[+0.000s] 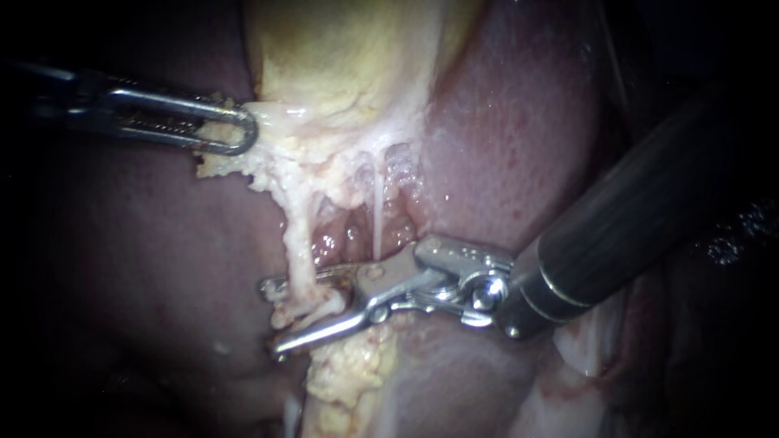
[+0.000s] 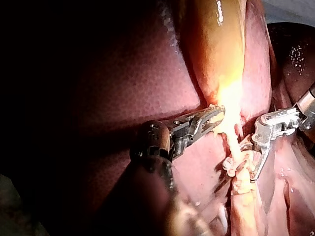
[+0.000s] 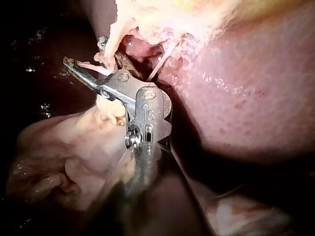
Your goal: Clipping second clip left tube
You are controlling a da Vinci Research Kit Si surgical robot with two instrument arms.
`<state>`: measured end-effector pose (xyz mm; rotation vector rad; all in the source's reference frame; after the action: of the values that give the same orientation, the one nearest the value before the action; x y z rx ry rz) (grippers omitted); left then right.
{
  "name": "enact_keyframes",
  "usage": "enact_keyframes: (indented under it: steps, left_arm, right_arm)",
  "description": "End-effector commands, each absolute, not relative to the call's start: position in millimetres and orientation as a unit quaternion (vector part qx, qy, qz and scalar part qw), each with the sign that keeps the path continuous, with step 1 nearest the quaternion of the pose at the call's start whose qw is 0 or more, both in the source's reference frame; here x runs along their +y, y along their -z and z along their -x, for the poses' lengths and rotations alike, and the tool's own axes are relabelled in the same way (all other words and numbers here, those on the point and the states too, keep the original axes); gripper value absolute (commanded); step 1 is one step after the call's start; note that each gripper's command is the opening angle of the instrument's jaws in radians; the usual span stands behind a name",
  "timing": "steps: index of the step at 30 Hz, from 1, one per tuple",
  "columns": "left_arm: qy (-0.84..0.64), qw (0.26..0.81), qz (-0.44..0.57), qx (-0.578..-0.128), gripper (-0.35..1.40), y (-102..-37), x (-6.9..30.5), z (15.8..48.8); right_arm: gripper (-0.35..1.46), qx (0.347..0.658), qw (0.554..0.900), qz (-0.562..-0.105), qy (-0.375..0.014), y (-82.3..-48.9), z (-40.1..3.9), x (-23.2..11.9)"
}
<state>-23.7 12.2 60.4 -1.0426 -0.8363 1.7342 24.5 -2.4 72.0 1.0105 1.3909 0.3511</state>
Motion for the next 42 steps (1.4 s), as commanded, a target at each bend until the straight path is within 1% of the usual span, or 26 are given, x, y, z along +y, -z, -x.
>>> enact_keyframes:
  steps: [1,6,17,25,30,32,37,42]
  left_arm:
    - [-0.704,0.458,0.423,-0.339,-0.35,-60.3,12.2,23.7]
    - [-0.704,0.458,0.423,-0.339,-0.35,-60.3,12.1,23.7]
    - [-0.704,0.458,0.423,-0.340,-0.35,-60.1,12.2,23.6]
    - [-0.704,0.458,0.423,-0.340,-0.35,-60.1,12.2,23.5]
    - [-0.704,0.458,0.423,-0.340,-0.35,-60.1,12.2,23.5]
    - [-0.704,0.458,0.423,-0.340,-0.35,-60.1,12.2,23.5]
    - [-0.704,0.458,0.423,-0.340,-0.35,-60.1,12.2,23.5]
    - [-0.704,0.458,0.423,-0.340,-0.35,-60.1,12.2,23.5]
  right_arm:
    - [0.49,0.610,0.639,-0.443,-0.153,-71.8,-24.5,-2.4]
    - [0.49,0.608,0.637,-0.448,-0.154,-70.6,-24.4,-2.6]
    - [0.48,0.609,0.629,-0.461,-0.142,-65.3,-24.9,-5.3]
    - [0.44,0.609,0.627,-0.467,-0.139,-63.8,-24.7,-5.4]
    - [0.34,0.607,0.625,-0.470,-0.141,-63.7,-24.3,-4.9]
    - [0.27,0.606,0.624,-0.472,-0.143,-63.6,-24.2,-4.7]
    - [0.16,0.607,0.623,-0.473,-0.144,-63.7,-24.0,-4.4]
    - [0.01,0.602,0.628,-0.472,-0.142,-64.1,-23.7,-4.1]
